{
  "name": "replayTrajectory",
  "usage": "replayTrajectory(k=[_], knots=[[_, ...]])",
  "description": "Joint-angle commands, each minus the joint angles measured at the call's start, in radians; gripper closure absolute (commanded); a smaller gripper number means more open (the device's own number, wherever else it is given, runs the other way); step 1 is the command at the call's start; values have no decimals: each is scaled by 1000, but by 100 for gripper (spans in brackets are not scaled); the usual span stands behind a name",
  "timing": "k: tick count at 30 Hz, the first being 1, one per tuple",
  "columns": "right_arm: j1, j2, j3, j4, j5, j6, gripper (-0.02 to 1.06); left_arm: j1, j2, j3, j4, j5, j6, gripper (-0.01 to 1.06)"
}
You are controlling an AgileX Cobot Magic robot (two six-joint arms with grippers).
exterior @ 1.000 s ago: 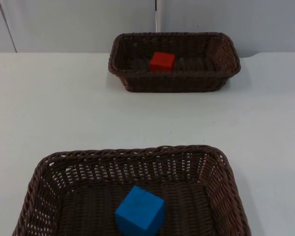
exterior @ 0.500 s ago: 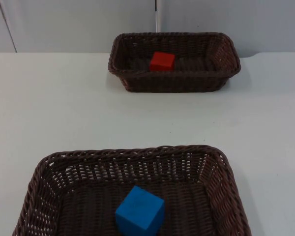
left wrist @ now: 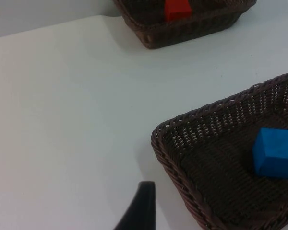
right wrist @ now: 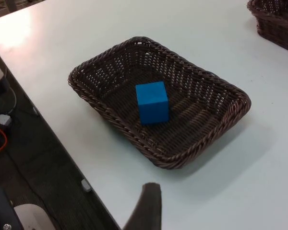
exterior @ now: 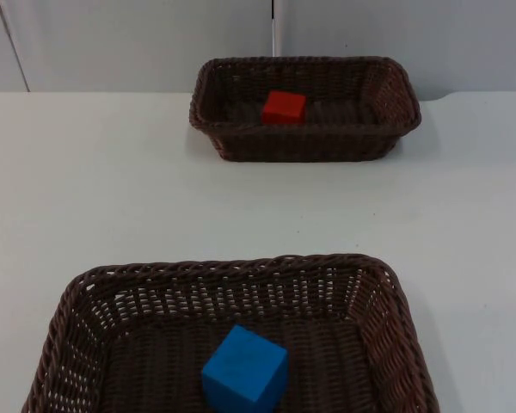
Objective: Pick up one cube with the left hand and place it into the upper basket. Pick up one cube with the right hand and place it into the lower basket.
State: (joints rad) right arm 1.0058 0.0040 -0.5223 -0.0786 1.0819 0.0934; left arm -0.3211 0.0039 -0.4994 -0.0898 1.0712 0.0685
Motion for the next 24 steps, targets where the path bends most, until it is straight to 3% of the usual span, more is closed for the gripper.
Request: replayTrajectory(k=[1,6,10,24], knots=[[4,-4,5,4,-2,3,29,-3,-4,6,4,2,-7,20],[4,-4,5,4,-2,3,27,-3,-4,5,4,2,-7,19],[4,-4,5,4,-2,3,-1,-3,-4,5,4,2,-7,0],[4,-4,5,2,-2,-8,-1,-3,-4,5,4,2,-7,0]])
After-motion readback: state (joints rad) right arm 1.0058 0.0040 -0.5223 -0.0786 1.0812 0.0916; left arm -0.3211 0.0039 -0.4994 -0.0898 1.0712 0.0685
